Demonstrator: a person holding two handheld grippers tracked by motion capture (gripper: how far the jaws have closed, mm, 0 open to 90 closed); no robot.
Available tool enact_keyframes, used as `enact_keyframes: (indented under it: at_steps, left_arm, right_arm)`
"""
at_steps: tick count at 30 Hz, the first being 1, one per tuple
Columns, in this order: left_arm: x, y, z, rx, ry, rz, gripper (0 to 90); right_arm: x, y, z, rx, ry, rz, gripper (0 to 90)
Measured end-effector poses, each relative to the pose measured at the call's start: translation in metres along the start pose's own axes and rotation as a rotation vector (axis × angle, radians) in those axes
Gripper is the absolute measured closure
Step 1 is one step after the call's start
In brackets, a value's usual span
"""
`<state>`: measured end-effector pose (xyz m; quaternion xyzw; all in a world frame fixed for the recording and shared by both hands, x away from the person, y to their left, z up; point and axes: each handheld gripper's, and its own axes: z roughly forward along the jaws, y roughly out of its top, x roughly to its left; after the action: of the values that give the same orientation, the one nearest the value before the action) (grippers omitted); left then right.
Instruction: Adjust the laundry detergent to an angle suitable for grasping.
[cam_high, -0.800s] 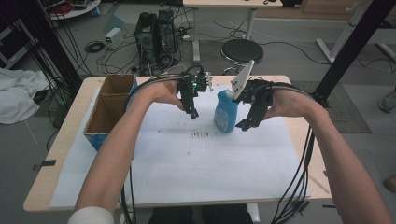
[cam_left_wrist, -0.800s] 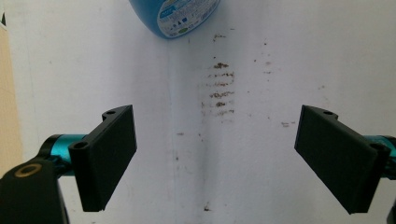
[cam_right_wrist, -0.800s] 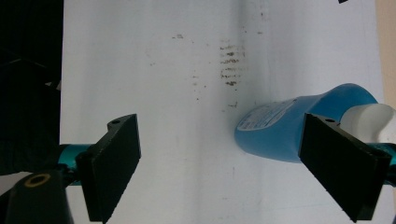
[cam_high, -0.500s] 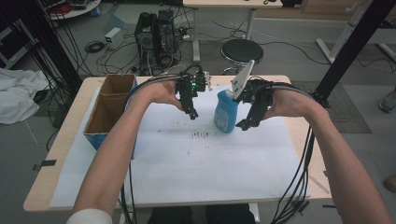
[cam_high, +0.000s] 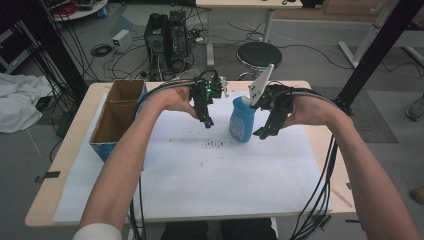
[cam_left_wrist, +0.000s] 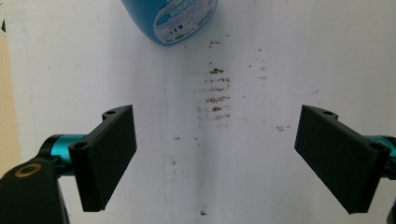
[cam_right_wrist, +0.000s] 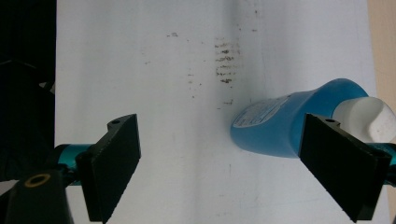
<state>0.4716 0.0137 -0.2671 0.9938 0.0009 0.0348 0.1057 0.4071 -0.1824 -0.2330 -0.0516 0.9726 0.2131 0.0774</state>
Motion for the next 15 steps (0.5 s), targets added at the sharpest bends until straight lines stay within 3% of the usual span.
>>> enact_keyframes:
  at_steps: [15]
  left_arm:
    - [-0.0051,-0.0034,-0.0063,-0.001,0.002,-0.004,12.9]
  right_arm:
    - [0.0021,0.0022,-0.0002,0.002,0.004,0.008,12.1]
